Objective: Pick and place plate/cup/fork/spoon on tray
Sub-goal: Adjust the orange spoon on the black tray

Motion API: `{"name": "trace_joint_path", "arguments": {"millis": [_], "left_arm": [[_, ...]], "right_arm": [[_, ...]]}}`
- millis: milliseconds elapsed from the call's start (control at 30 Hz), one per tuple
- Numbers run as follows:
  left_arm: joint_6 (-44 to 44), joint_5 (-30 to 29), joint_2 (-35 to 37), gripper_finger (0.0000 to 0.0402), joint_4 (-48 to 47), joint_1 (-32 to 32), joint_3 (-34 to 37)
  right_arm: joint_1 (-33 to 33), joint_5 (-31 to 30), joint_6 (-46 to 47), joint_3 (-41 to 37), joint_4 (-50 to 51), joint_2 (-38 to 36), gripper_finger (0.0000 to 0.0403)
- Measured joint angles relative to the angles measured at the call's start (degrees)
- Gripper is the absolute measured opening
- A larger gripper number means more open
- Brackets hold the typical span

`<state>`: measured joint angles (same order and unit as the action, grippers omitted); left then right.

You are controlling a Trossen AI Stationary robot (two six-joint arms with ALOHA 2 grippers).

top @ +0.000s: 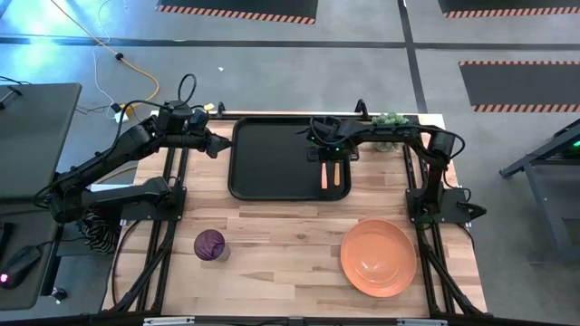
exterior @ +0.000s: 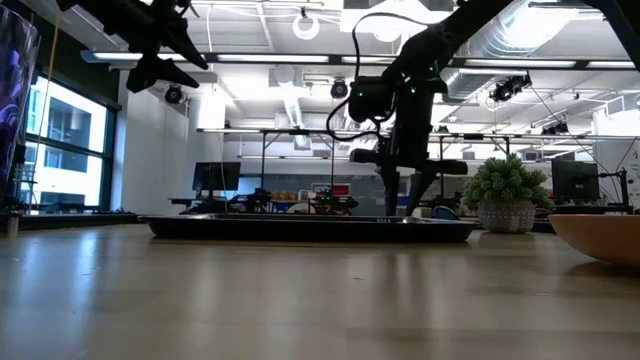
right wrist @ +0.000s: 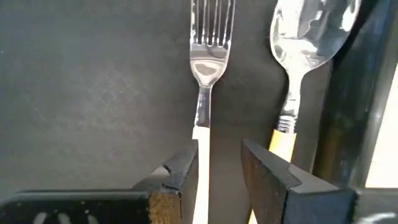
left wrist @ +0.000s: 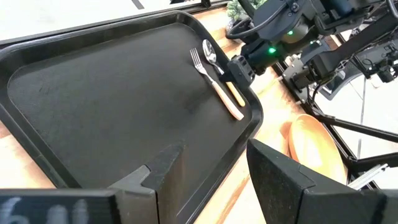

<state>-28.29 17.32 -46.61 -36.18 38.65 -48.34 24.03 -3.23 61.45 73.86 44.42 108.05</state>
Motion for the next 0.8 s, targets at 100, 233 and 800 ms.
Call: {"name": "trace_joint_path", "arguments": {"millis": [100,233,800], "left_arm": [[0.0,0.0,0.0,0.0163,0.0,0.0,0.0],[0.0,0.0,0.0,0.0163,0.0,0.0,0.0],[-0.1,-0.7,0.0,0.0163,0.0,0.0,0.0]], "right_arm": [[0.0,0.0,-0.1,0.0,0.4,-0.2,0.011],[0.0,-1.0,-0.4,0.0,2.2,-1.8,0.011],[4.5,-2.2,-5.9,-1.4,3.8,-3.3,0.011]]}}
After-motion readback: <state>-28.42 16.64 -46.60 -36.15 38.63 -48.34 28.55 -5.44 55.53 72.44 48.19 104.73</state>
